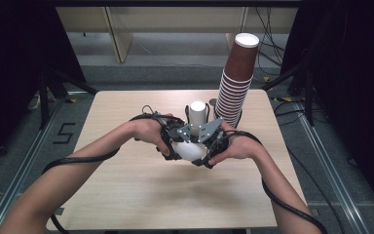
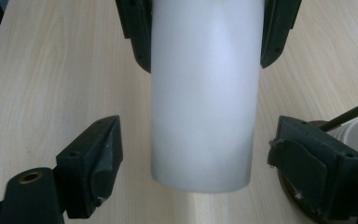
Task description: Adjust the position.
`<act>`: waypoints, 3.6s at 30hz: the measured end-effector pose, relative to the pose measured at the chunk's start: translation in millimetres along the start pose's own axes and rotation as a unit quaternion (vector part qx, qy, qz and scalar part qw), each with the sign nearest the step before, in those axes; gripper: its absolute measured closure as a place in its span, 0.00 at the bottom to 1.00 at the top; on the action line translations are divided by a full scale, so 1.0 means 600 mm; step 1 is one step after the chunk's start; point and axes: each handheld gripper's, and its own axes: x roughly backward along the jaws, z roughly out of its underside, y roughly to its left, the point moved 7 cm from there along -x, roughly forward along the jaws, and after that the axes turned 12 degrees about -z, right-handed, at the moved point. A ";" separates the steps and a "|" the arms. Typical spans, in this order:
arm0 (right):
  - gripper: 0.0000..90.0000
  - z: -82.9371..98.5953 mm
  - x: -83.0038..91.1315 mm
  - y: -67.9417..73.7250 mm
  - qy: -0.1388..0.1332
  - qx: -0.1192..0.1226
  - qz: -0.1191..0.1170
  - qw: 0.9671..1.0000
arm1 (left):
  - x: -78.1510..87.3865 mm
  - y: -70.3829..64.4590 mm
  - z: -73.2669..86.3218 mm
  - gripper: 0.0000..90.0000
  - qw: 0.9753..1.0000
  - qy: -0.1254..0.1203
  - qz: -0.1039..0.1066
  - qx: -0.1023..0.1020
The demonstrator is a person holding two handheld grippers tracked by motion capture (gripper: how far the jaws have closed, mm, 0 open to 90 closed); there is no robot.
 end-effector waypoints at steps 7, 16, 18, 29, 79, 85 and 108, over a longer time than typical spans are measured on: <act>0.19 0.000 -0.012 -0.004 -0.002 -0.002 -0.001 1.000 | 0.002 0.001 0.001 0.35 1.000 -0.005 -0.001 0.003; 0.21 0.002 -0.015 -0.006 -0.002 -0.004 0.001 1.000 | 0.004 0.002 -0.004 0.35 1.000 -0.011 -0.004 0.001; 0.22 0.003 -0.017 -0.007 -0.003 -0.004 0.002 1.000 | 0.005 0.003 -0.006 0.35 1.000 -0.013 -0.005 -0.003; 0.25 0.004 -0.024 -0.008 -0.003 -0.004 -0.001 1.000 | 0.007 0.002 -0.011 0.35 1.000 -0.019 -0.003 -0.001; 0.39 0.028 -0.020 -0.016 -0.040 0.007 0.067 0.997 | 0.024 0.013 0.002 0.03 0.978 -0.159 -0.069 0.119; 0.39 0.035 -0.021 -0.013 -0.070 0.005 0.091 0.993 | 0.035 0.011 0.004 0.03 0.960 -0.210 -0.073 0.169; 0.39 0.052 -0.019 -0.025 -0.186 -0.044 0.219 0.957 | 0.022 0.011 0.019 0.03 0.921 -0.266 -0.089 0.271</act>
